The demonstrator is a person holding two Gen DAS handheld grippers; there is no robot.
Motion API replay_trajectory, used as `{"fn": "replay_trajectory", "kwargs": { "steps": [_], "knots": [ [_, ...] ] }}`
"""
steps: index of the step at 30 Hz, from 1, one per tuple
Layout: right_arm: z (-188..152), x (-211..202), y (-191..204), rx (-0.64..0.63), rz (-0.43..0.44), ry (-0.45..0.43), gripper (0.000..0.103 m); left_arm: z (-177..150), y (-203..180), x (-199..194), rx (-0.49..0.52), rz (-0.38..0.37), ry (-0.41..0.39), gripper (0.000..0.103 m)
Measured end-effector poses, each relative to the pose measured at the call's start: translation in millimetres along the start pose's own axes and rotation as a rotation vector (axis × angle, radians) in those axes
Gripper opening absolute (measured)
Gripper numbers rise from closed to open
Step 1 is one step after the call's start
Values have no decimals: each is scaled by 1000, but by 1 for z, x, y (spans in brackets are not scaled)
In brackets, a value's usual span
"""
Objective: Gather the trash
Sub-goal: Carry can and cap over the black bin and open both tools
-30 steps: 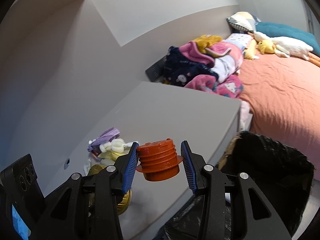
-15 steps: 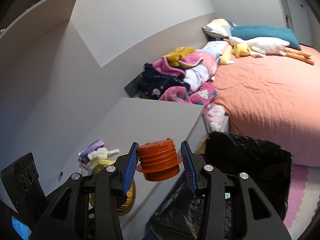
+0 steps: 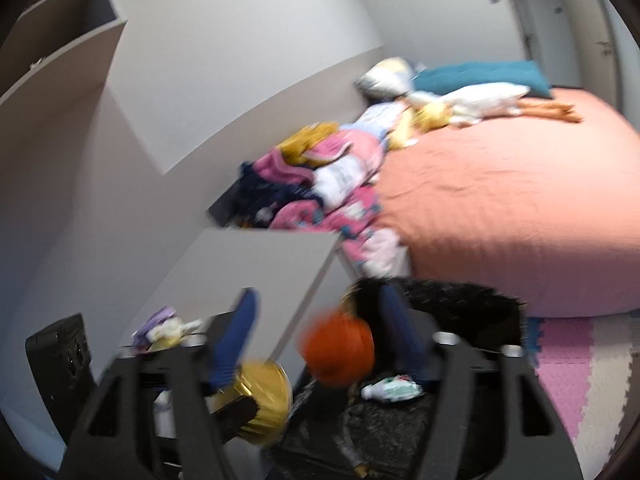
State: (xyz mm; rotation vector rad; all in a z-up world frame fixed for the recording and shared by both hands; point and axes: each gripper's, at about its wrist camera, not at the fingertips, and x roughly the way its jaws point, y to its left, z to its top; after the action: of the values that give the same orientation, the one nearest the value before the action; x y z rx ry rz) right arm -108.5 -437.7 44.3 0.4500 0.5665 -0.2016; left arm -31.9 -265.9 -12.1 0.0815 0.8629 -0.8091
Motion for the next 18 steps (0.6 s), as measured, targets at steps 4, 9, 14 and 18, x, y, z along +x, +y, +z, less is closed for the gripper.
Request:
{"fn": "replay_trajectory", "kwargs": {
  "steps": [4, 9, 14, 18],
  "knots": [
    [5, -6, -8, 12, -22, -27, 76, 2, -2, 4, 0, 7, 6, 96],
    [7, -2, -8, 17, -14, -22, 77, 2, -1, -2, -6, 20, -7, 96],
    [4, 8, 3, -3, 18, -3, 77, 0, 8, -8, -23, 44, -17, 96],
    [2, 17, 18, -29, 45, 14, 77, -3, 20, -16, -45, 72, -30, 96]
  ]
}}
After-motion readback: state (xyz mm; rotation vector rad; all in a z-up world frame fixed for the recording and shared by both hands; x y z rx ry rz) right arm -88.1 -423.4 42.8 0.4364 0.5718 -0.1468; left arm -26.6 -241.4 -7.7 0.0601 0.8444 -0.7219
